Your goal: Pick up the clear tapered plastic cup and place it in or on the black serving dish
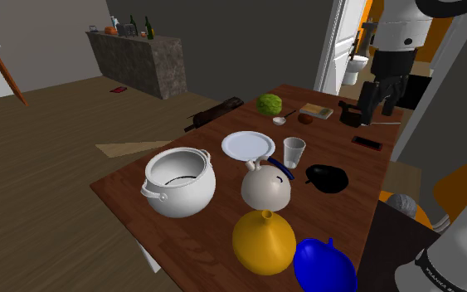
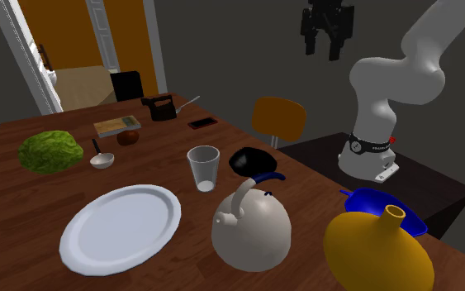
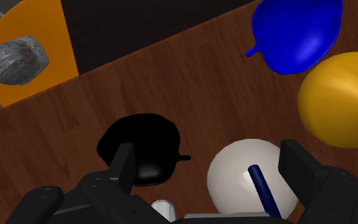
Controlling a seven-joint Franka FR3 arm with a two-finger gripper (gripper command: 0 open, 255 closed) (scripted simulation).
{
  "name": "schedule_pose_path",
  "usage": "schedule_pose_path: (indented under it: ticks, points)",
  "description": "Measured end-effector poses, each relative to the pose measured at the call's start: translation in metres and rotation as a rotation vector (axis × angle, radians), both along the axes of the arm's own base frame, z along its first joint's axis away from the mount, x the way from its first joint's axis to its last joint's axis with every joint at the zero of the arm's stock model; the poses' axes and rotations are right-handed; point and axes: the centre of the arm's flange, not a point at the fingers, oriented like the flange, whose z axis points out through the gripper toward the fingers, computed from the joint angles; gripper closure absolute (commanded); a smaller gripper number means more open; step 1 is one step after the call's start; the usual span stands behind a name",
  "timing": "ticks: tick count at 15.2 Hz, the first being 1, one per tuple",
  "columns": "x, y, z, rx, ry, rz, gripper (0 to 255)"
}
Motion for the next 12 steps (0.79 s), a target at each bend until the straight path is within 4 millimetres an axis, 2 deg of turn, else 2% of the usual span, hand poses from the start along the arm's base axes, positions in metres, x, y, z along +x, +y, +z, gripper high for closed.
schedule_pose_path:
  ticks: [3,12]
  points:
    - [0.01,-0.006,-0.008,0.006,-0.004,0.0,0]
    - [0.083,-0.062,-0.085,0.047,-0.036,-0.001,0]
